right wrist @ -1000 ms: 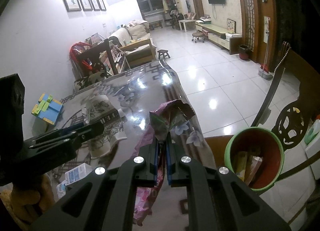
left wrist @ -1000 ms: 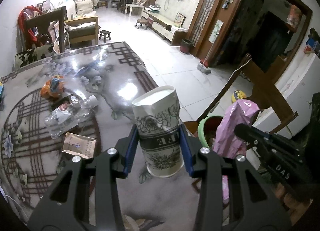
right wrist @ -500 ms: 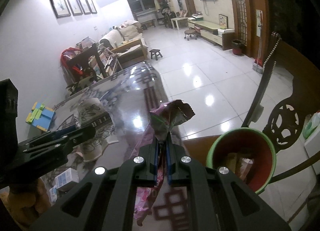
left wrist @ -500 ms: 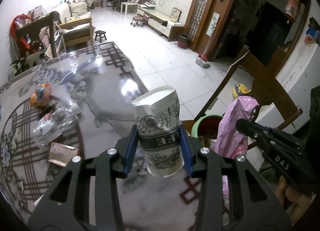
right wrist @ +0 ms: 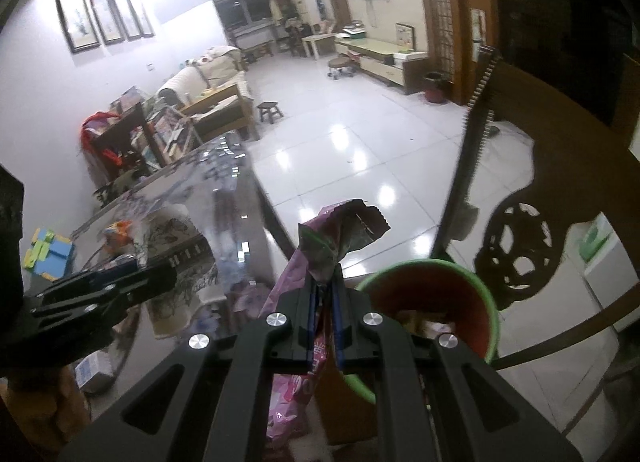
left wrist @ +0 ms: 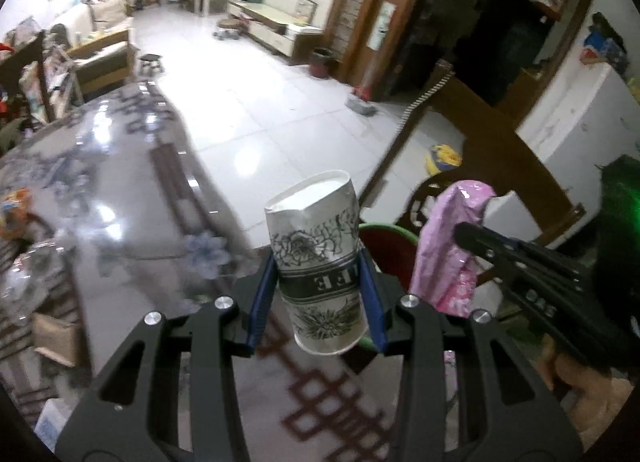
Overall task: Collect trash
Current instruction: 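Carry the paper cup and pink wrapper to the red bin with both tools, then open both tools over the red bin to drop the cup and wrapper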
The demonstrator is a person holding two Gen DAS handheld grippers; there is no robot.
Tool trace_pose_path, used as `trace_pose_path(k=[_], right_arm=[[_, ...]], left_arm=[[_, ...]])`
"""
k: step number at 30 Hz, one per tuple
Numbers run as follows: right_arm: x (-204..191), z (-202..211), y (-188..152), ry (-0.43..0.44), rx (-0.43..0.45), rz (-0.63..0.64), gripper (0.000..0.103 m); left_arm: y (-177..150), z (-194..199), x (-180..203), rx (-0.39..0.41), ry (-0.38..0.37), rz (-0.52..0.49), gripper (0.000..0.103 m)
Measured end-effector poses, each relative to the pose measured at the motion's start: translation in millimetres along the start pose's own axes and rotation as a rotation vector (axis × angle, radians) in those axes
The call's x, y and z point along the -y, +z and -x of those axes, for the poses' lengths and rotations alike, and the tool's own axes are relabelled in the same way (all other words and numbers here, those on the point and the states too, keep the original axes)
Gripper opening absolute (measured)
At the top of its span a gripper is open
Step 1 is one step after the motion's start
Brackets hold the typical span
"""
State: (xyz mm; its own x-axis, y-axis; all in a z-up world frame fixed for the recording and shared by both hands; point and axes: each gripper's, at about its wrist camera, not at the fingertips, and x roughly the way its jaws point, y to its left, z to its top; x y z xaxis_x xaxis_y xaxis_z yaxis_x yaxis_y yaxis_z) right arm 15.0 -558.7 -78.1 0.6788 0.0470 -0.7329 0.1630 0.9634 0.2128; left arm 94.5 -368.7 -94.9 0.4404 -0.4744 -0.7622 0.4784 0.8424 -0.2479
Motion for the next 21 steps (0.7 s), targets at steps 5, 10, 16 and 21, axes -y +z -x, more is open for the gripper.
trace_pose_path(k=[5, 10, 16, 21], right_arm=[[36, -8, 2, -0.049, -0.009, -0.049, 0.007], [65, -11, 2, -0.087, -0.015, -0.085, 0.009], [88, -17, -1, -0.119, -0.028, -0.107, 0.009], [101, -22, -1, -0.127, -0.033, -0.129, 0.010]], left_arm=[[7, -27, 29, -0.030, -0.023, -0.072, 0.039], [19, -51, 49, -0.054, -0.062, -0.122, 0.039], [28, -77, 72, -0.084, -0.092, -0.149, 0.039], [33, -90, 83, -0.106, -0.110, -0.164, 0.039]])
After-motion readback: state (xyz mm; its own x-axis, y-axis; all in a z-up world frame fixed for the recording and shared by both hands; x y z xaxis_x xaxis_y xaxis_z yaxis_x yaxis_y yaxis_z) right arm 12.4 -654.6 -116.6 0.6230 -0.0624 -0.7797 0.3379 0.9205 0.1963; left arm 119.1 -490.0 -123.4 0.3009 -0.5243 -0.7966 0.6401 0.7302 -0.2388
